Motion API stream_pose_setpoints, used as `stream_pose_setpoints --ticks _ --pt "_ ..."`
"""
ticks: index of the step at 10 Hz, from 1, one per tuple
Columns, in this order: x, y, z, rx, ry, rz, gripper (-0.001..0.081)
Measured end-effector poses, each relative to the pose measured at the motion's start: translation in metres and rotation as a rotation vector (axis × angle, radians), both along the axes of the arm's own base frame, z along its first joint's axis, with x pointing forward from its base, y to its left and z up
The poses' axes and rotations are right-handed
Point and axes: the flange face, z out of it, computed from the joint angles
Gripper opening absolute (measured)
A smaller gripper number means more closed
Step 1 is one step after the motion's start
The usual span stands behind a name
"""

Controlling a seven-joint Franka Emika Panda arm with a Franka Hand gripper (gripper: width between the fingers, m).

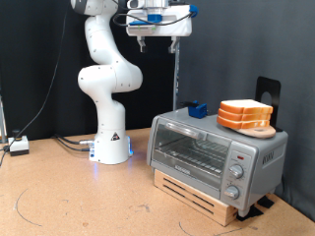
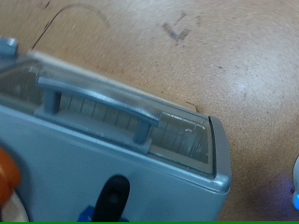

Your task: Make a piece of toast with the oven

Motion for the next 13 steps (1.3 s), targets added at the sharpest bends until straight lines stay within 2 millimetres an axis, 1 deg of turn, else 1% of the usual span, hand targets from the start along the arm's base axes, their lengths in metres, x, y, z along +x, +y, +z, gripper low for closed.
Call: stream_pose_setpoints --ticks 1,3,4,5,6,7,8,9,10,11,12,13 --pt "0.000 0.002 0.000 0.004 -0.012 0.128 0.0809" --pt "0.008 -0.003 -0.010 -0.012 -0.038 0.353 0.0809" --pt "0.008 -0.003 -0.010 -0.007 -0.036 0.308 0.0809" --pt "0.008 -0.001 -0.009 0.029 -0.050 0.382 0.0809" --pt "0.010 -0.004 -0.009 0.059 -0.077 0.500 0.0809" --pt "0.015 -0.010 -0.013 0.064 -0.098 0.625 0.0809" --pt "0.024 -0.018 -0.023 0.026 -0.103 0.726 0.0809" --pt "0.034 -0.017 -0.031 -0.006 -0.096 0.803 0.0809" --pt "0.033 -0.016 -0.031 0.018 -0.099 0.778 0.0809" --pt "0.028 -0.015 -0.033 0.097 -0.085 0.843 0.0809" --pt "0.028 -0.018 -0.036 0.145 -0.103 0.917 0.0809" --pt "0.029 -0.021 -0.042 0.146 -0.118 0.967 0.0809"
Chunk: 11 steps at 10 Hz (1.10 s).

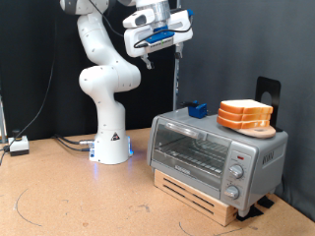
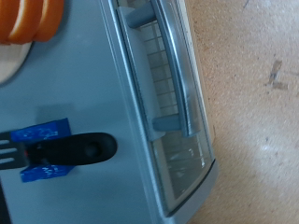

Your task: Make a piece of toast with the oven

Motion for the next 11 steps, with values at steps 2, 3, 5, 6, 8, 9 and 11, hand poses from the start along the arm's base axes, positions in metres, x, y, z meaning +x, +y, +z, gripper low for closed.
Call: stream_pose_setpoints --ticks 2,3,5,6,8,9,11 --pt "0.004 -0.001 -0.021 -0.029 -0.003 0.028 0.0809" --pt "0.006 0.000 -0.033 -0.044 0.008 0.029 0.0809" --pt "0.011 0.003 -0.056 -0.066 0.021 0.031 0.0809" --pt "0.012 0.005 -0.065 -0.071 0.024 0.024 0.0809" --pt "0.012 0.006 -0.069 -0.072 0.023 0.023 0.0809" --pt "0.011 0.007 -0.068 -0.035 0.017 0.084 0.0809" --pt "0.009 0.009 -0.068 0.014 -0.011 0.199 0.0809"
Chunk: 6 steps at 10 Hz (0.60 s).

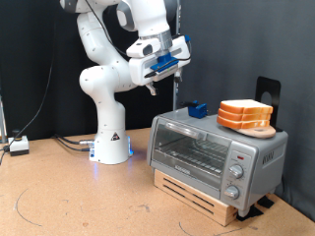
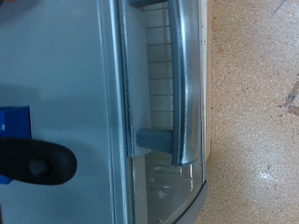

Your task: Make a piece of toast with the oven

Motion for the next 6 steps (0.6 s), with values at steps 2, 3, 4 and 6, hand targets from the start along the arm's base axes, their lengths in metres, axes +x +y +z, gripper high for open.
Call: stream_pose_setpoints --ticks 2,3,4,6 --pt "-0.006 0.007 -0.018 -0.024 0.037 0.022 0.0809" --pt "-0.010 0.011 -0.030 -0.045 0.061 0.023 0.0809" --pt "-0.012 0.014 -0.043 -0.064 0.073 0.018 0.0809" --pt "-0.014 0.017 -0.065 -0.090 0.066 -0.002 0.0809"
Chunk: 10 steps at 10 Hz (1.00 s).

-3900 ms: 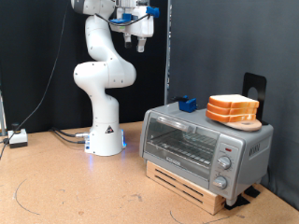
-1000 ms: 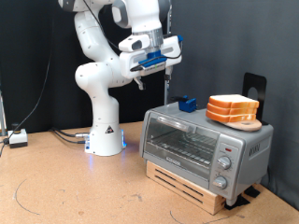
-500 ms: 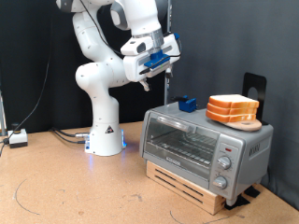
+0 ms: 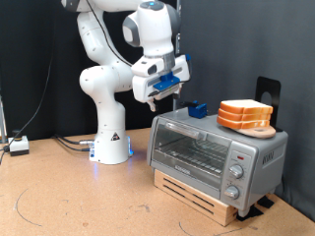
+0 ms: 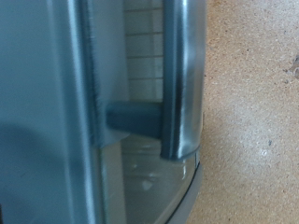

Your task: Make a piece of toast with the oven

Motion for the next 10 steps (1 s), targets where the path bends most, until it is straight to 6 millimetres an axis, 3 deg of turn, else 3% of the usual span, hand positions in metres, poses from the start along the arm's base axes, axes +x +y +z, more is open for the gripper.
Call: stream_pose_setpoints --ticks 10 --pt "0.018 -0.020 -0.059 -0.077 -0.009 -0.059 0.0809"
